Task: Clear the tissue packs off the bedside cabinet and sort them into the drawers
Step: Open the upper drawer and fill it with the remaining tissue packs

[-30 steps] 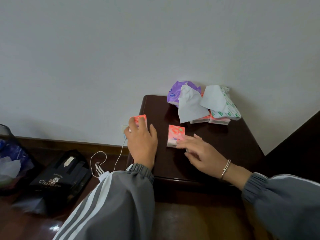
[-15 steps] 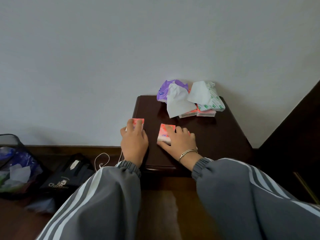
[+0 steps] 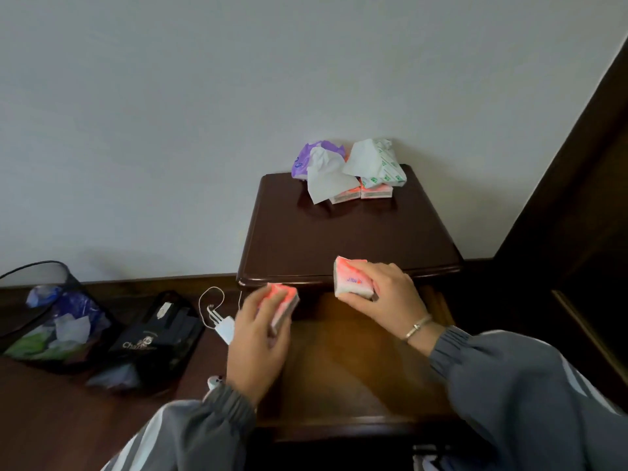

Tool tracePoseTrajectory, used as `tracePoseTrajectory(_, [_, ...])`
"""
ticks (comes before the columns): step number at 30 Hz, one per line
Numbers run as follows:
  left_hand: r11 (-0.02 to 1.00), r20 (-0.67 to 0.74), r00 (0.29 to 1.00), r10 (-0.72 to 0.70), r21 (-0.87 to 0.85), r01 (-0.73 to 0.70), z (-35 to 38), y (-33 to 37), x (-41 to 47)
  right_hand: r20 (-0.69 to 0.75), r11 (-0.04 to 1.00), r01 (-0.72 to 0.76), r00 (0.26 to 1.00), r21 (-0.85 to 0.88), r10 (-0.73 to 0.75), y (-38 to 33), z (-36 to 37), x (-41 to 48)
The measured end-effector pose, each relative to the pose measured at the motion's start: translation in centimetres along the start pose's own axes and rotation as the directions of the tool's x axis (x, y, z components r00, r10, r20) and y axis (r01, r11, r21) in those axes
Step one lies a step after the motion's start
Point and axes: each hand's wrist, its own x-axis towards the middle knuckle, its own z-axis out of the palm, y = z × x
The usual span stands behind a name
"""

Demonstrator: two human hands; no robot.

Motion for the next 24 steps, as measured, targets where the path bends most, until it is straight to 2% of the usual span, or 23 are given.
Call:
tracePoseTrajectory(2, [0.999,0.209,0.978,-0.024,0.040,0.016,1.2,1.0,-2.2,0.083,0.999,-0.041,0.996,0.022,0.039,0.9,-0.7,-2.7])
tracePoseTrajectory(3, [0.995,0.322,0.944,-0.075,0.089,0.048,2.1,1.4,-2.7,0.136,0.998,-0.062,0.989,0.007,0.061,1.3,-0.8,-3.8])
tracePoseTrajectory(6, [0.936,0.566,0.759,-0.321,0.314,0.162,4.4,2.2,-2.5,0.254,0.990,-0.117,0.958,-0.076,0.133,2.1,-0.6,-5.8])
tracePoseTrajectory(8, [0.882,0.630,0.628,-0.456,0.412,0.226,5.3,2.6,-2.3,0.275,0.984,-0.149,0.946,-0.101,0.172,2.4,-0.3,-6.6])
tracePoseTrajectory(10, [0.857,0.641,0.580,-0.503,0.457,0.238,5.5,2.4,-2.6,0.270,0.979,-0.166,0.943,-0.117,0.193,2.7,0.2,-7.2])
tracePoseTrajectory(14, [0.850,0.646,0.620,-0.445,0.523,0.064,4.8,1.6,-3.5,0.284,0.972,-0.200,0.931,-0.126,0.229,3.2,1.4,-7.9])
tracePoseTrajectory(16, [0.840,0.616,0.641,-0.458,0.537,0.083,4.3,1.2,-3.5,0.327,0.973,-0.189,0.918,-0.135,0.224,3.2,2.1,-7.8])
tracePoseTrajectory(20, [0.817,0.539,0.731,-0.419,0.575,0.044,3.8,0.6,-2.6,0.371,0.975,-0.168,0.904,-0.145,0.211,2.5,3.6,-6.8])
tracePoseTrajectory(22, [0.779,0.522,0.744,-0.418,0.627,-0.002,4.1,0.5,-2.2,0.378,0.975,-0.160,0.902,-0.152,0.207,2.1,4.3,-6.3])
tracePoseTrajectory(24, [0.702,0.508,0.766,-0.394,0.704,-0.106,4.8,0.5,-2.0,0.381,0.974,-0.157,0.901,-0.165,0.210,2.0,4.9,-6.1])
